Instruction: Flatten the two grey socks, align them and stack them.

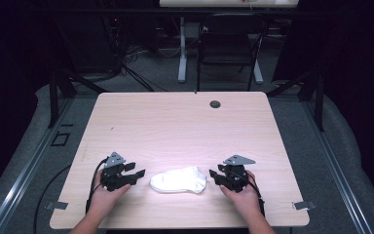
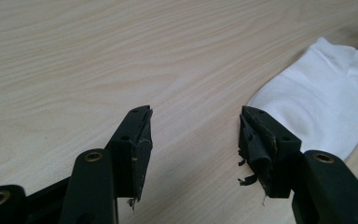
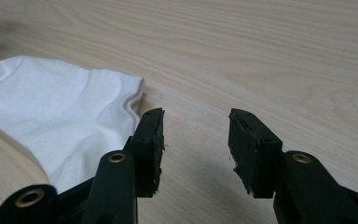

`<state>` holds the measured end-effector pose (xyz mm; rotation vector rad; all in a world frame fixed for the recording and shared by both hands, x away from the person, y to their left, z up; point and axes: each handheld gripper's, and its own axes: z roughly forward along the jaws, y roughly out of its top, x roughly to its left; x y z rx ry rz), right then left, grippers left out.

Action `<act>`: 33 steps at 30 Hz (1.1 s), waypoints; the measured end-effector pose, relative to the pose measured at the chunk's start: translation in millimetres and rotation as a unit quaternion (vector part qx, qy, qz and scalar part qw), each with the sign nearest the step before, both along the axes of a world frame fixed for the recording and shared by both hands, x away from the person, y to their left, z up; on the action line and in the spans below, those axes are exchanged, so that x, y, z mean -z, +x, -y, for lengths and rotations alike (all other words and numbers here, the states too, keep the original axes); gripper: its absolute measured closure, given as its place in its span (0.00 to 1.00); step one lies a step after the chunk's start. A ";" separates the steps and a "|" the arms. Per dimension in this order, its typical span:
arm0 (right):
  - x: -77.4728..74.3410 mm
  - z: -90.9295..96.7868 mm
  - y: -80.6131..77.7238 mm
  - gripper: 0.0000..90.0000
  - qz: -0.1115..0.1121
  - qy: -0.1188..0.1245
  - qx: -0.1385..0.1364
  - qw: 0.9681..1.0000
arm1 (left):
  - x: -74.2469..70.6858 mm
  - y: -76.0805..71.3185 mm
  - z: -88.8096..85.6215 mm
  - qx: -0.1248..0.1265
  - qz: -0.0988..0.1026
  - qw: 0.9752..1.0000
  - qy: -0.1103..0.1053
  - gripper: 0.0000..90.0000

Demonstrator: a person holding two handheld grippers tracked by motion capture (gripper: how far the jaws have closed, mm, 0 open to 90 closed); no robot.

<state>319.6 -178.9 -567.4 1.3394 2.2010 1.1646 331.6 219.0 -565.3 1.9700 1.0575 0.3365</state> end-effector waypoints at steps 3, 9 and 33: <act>1.3 0.7 1.8 0.61 -0.005 -0.002 0.001 1.000 | 1.3 1.0 0.2 -0.004 0.001 1.000 0.001 0.49; 3.9 0.4 4.4 0.60 -0.004 0.004 0.012 1.000 | 3.1 3.3 0.4 -0.008 0.001 1.000 -0.001 0.46; 6.6 3.1 6.8 0.57 -0.008 0.011 0.025 1.000 | 6.3 4.1 4.3 -0.002 -0.004 1.000 -0.005 0.45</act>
